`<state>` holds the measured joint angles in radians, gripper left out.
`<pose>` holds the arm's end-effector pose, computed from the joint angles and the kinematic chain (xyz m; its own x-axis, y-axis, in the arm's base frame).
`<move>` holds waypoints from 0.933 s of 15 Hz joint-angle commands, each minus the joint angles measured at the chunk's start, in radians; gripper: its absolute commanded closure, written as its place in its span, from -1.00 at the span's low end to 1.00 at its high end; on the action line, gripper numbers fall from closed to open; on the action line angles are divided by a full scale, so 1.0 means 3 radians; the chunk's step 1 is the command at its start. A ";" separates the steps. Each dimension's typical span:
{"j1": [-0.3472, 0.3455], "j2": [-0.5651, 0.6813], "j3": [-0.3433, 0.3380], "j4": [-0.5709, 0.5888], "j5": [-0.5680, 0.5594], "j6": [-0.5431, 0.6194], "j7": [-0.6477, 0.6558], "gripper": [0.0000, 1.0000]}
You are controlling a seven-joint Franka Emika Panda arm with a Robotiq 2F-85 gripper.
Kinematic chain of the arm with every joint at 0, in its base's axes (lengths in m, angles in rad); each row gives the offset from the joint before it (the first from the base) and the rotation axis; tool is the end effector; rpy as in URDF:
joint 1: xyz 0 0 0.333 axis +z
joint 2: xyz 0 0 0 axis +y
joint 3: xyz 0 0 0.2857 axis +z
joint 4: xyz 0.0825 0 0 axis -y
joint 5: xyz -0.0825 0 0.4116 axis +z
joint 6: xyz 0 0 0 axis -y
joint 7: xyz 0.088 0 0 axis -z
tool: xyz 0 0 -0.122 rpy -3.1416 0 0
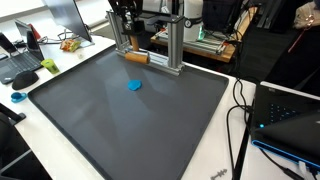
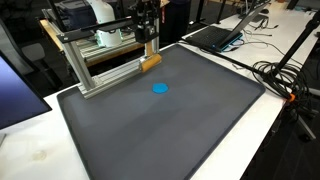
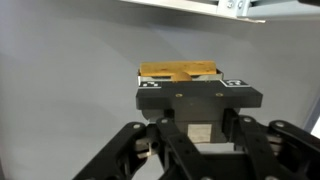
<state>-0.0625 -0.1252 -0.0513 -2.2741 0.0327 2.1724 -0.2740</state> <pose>0.5236 -0.0581 0.3510 0.9895 0.1414 0.0312 0.1422 -0.9895 -0.0263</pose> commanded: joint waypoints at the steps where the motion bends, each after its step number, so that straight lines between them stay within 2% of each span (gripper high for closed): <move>1: 0.0018 -0.0326 -0.0030 -0.0412 0.0065 0.0224 0.0208 0.56; 6: 0.0019 -0.0590 -0.0010 -0.0671 -0.0053 0.0277 0.0386 0.56; 14: 0.0073 -0.0932 0.0094 -0.0581 -0.0126 -0.0235 0.0584 0.56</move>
<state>-0.0495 -0.3491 -0.0320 -2.4473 0.0168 2.1734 -0.1449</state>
